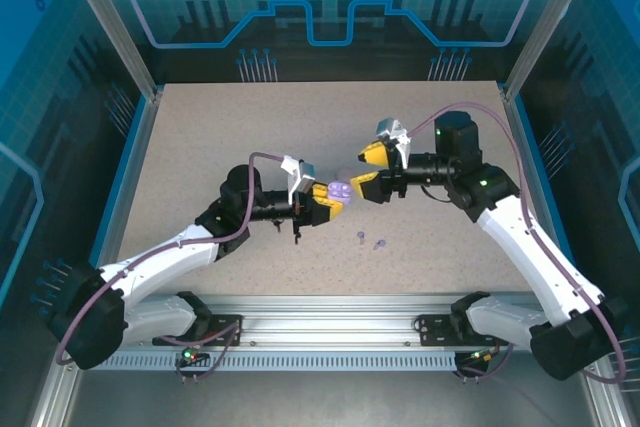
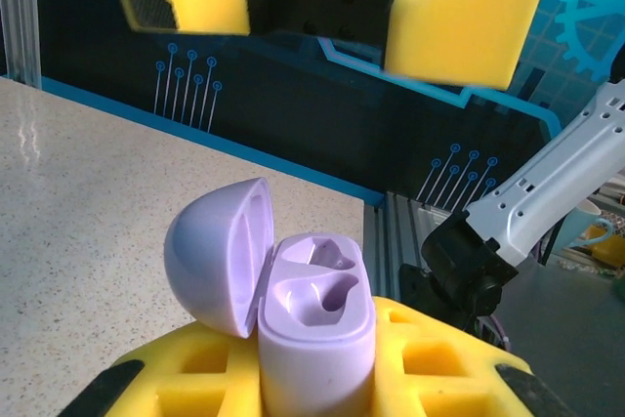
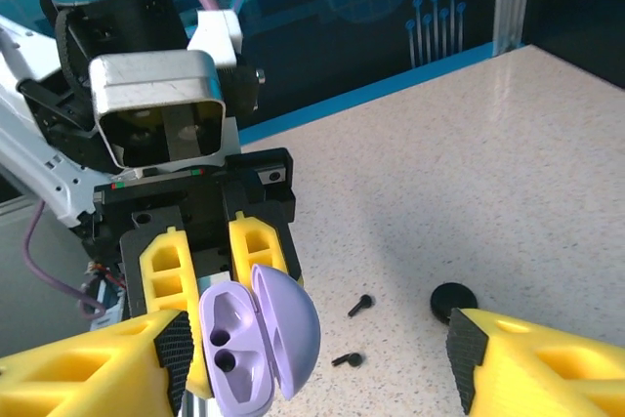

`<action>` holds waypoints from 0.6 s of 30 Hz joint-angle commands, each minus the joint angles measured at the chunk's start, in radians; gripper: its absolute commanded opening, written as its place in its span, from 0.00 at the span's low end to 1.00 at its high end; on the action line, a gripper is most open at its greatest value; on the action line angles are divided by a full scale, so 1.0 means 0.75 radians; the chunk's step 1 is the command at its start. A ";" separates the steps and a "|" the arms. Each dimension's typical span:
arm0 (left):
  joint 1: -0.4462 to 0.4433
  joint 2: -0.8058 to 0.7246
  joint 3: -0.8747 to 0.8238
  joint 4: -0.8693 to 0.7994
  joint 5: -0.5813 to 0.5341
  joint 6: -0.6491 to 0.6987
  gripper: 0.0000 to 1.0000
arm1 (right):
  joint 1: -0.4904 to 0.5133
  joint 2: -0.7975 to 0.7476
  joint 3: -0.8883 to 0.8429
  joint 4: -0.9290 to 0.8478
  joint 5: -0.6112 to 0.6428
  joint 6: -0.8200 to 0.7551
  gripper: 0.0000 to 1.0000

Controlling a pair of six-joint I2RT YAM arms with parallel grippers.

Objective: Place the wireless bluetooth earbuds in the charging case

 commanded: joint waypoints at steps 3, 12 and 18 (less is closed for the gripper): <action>-0.009 -0.080 -0.043 0.017 -0.073 0.097 0.09 | -0.029 -0.050 0.020 -0.214 0.325 0.197 0.72; -0.009 -0.200 -0.163 0.144 -0.139 0.218 0.02 | -0.029 -0.038 -0.145 -0.606 0.817 0.571 0.62; -0.010 -0.214 -0.190 0.213 -0.135 0.258 0.00 | 0.001 -0.030 -0.394 -0.558 0.853 0.831 0.57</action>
